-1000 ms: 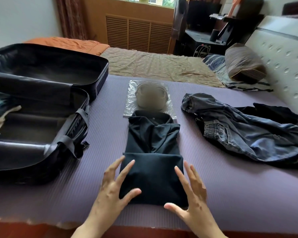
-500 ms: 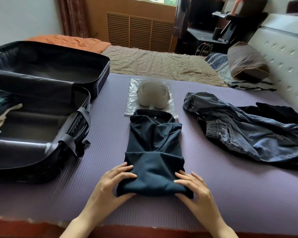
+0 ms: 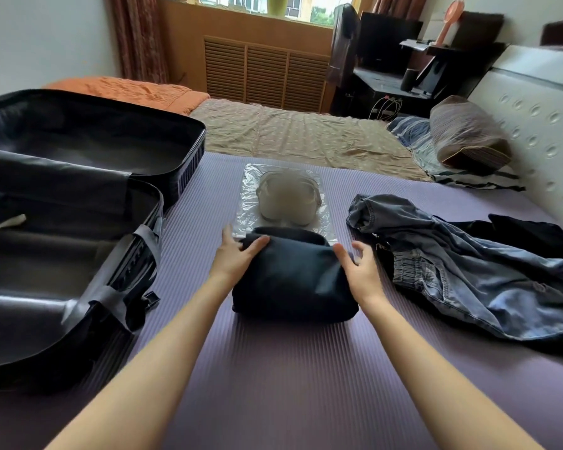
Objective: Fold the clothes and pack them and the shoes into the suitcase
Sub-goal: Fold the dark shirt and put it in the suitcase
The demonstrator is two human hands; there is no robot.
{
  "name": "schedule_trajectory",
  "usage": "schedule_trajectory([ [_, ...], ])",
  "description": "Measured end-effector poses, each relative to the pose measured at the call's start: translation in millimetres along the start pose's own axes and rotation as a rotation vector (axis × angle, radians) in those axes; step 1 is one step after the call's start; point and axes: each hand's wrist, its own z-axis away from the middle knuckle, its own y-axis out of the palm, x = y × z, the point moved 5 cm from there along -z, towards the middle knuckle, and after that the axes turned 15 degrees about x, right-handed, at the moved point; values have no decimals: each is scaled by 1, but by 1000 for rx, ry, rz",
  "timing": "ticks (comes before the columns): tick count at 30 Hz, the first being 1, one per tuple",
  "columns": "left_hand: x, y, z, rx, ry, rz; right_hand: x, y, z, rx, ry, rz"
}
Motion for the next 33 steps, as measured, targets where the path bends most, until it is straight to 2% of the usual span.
schedule_trajectory([
  [2,17,7,-5,64,-108,144,-15,5,1,80,98,-109],
  [4,28,11,-1,159,-111,277,-29,2,12,141,96,-245],
  [6,38,11,5,232,-98,302,-41,-2,25,244,106,-306],
  [7,43,11,9,246,-98,262,-44,-2,32,292,99,-261],
  [8,46,12,13,232,-87,214,-46,-1,37,308,80,-209],
  [13,31,15,20,-39,177,-9,-20,3,34,62,-132,-251],
  [16,13,7,5,-205,291,-130,6,7,13,-66,-235,-118],
  [19,5,-1,-22,-287,204,-245,16,13,-20,-144,-211,102],
  [22,16,0,-47,-282,60,-289,4,20,-47,-152,-123,326],
  [25,34,10,-61,-253,-29,-379,-23,26,-57,-128,13,452],
  [30,40,12,-71,-271,-80,-369,-41,27,-67,-139,52,398],
  [33,40,6,-64,-179,-124,-244,-39,21,-63,-112,53,221],
])
